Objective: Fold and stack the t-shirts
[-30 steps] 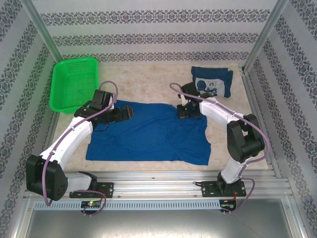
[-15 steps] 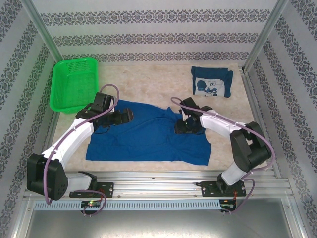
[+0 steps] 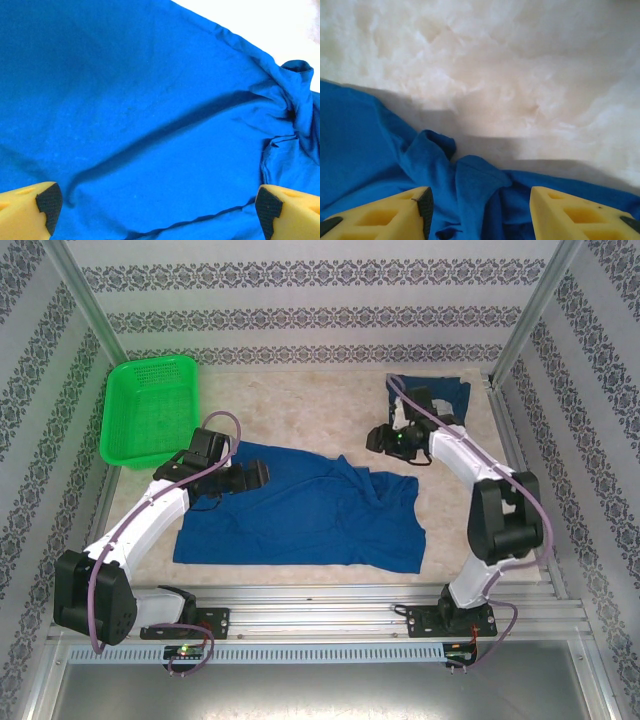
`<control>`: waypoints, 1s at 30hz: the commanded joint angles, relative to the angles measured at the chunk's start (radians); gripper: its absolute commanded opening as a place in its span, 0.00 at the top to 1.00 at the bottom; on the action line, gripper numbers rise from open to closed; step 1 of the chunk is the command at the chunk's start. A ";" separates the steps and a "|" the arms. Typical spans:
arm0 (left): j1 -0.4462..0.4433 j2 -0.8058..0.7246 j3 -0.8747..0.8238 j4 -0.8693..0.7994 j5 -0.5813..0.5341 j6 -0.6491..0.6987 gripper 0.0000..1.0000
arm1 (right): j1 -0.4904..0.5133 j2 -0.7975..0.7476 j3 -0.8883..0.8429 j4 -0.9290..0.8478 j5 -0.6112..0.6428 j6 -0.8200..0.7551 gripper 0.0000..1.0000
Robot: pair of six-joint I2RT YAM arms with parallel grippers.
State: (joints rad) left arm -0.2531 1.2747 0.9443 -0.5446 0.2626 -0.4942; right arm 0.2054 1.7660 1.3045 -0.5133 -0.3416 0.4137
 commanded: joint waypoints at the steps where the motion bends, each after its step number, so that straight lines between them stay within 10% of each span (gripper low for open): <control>1: 0.013 -0.031 -0.009 0.011 0.011 0.014 0.00 | 0.012 0.080 0.041 -0.051 -0.050 -0.009 0.47; 14: 0.014 -0.061 -0.030 -0.004 0.002 0.010 0.00 | 0.009 0.246 0.074 0.004 -0.114 0.046 0.57; 20: 0.014 -0.068 -0.051 0.000 0.001 0.002 0.00 | 0.001 0.234 0.076 0.040 -0.136 0.069 0.87; 30: 0.014 -0.078 -0.088 0.018 0.000 -0.011 0.00 | -0.018 0.093 0.107 0.052 -0.092 0.026 1.00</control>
State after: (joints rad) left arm -0.2527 1.2163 0.8734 -0.5446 0.2649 -0.4976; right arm 0.1978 1.9324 1.3678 -0.4805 -0.4507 0.4679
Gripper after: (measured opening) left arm 0.999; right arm 0.066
